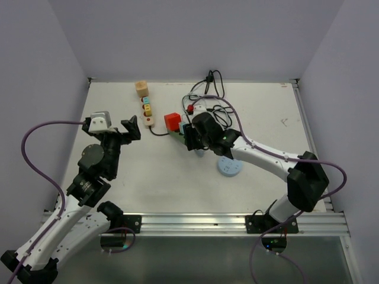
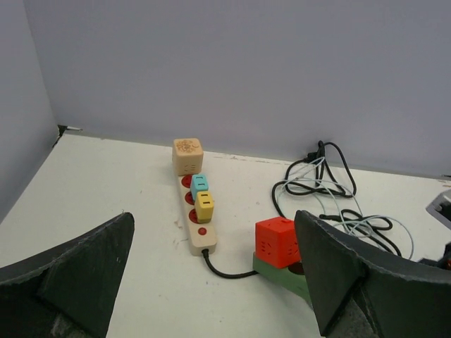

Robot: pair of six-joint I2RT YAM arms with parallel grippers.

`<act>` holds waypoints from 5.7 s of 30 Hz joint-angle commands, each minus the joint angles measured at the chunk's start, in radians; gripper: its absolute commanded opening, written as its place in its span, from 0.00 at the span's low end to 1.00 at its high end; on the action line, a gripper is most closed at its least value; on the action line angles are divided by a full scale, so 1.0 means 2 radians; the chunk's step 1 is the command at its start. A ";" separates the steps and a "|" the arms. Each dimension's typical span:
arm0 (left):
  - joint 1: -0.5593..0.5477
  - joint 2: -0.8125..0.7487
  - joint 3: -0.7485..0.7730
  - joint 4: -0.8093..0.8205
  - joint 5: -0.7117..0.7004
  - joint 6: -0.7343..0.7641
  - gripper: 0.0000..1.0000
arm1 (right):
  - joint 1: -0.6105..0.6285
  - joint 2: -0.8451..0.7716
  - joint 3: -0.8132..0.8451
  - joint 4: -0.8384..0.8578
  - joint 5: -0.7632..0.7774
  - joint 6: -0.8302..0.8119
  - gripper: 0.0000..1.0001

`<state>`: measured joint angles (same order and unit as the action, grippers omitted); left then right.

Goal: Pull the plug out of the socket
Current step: Move the socket to the center of the board, then remove the plug from the socket.

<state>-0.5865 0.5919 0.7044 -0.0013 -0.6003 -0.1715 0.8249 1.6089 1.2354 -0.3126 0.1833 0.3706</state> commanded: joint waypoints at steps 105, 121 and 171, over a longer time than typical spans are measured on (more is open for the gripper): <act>-0.020 0.243 -0.313 0.463 0.174 -0.122 0.47 | 0.133 0.035 -0.154 0.248 -0.009 -0.046 0.12; -0.026 0.262 -0.352 0.478 0.157 -0.161 0.46 | 0.117 0.032 -0.159 0.235 -0.043 -0.039 0.02; -0.066 0.494 -0.417 0.616 0.144 -0.253 0.42 | 0.170 0.052 -0.076 0.087 0.075 -0.036 0.00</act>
<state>-0.7036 1.4864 0.0814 1.4166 -0.3470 -0.6205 1.1240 1.7035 1.0210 -0.0326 0.2485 0.3042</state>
